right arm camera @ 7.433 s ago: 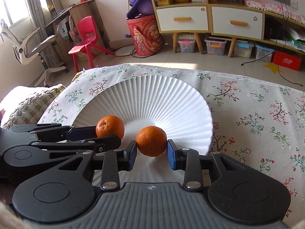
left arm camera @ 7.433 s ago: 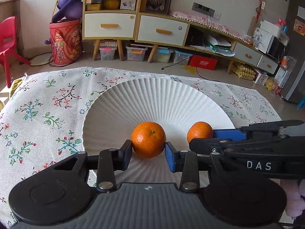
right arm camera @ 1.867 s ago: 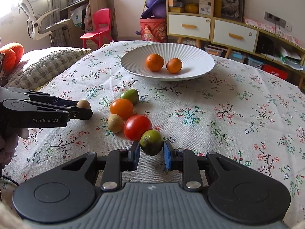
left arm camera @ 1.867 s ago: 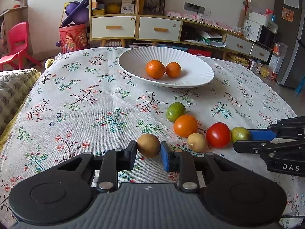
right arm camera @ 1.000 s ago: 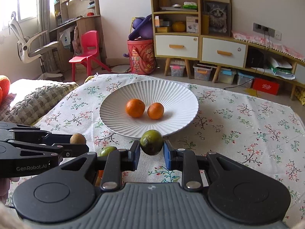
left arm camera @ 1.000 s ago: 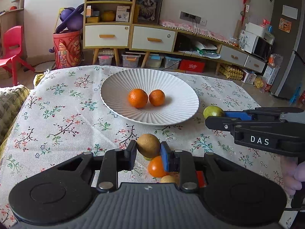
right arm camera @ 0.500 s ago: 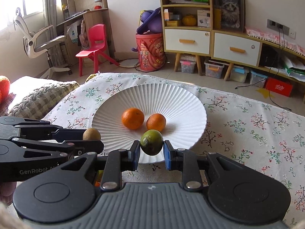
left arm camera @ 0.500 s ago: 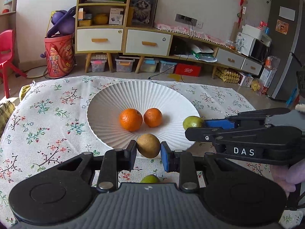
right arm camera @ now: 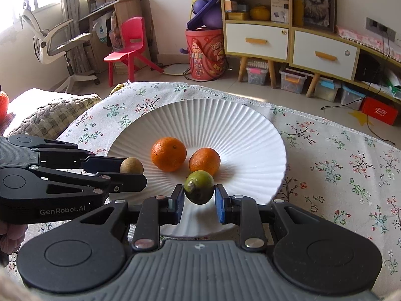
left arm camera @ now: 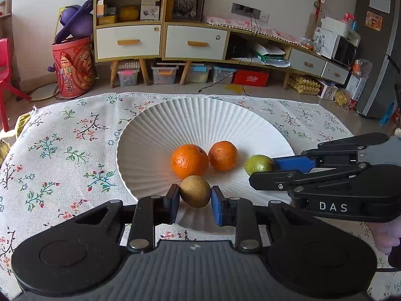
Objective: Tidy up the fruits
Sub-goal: 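Open both tools to release the kiwi and lime into the plate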
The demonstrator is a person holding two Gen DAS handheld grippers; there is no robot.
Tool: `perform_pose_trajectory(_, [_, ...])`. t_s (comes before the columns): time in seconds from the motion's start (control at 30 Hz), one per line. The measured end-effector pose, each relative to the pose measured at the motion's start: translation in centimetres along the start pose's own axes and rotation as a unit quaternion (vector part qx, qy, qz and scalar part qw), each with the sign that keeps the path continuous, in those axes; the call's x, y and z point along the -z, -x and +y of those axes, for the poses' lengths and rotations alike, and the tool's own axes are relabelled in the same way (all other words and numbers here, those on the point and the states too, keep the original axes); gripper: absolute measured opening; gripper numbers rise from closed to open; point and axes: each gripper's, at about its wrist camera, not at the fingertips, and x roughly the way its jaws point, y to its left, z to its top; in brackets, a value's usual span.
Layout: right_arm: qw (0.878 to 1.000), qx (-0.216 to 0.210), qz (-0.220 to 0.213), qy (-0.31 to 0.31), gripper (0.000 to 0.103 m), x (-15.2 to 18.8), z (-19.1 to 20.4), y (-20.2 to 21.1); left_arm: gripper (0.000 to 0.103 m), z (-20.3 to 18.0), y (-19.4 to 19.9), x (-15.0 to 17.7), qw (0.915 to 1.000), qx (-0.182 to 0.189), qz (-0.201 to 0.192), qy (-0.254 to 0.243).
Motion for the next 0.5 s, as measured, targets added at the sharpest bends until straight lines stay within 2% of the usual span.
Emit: perform_pose_trajectory(0.5, [1.0,-0.017,0.004,0.007,0.024,-0.5,-1.0,-1.6,0.011,-0.2,-1.9,-0.9,0.9999,0.013,0.006,-0.003])
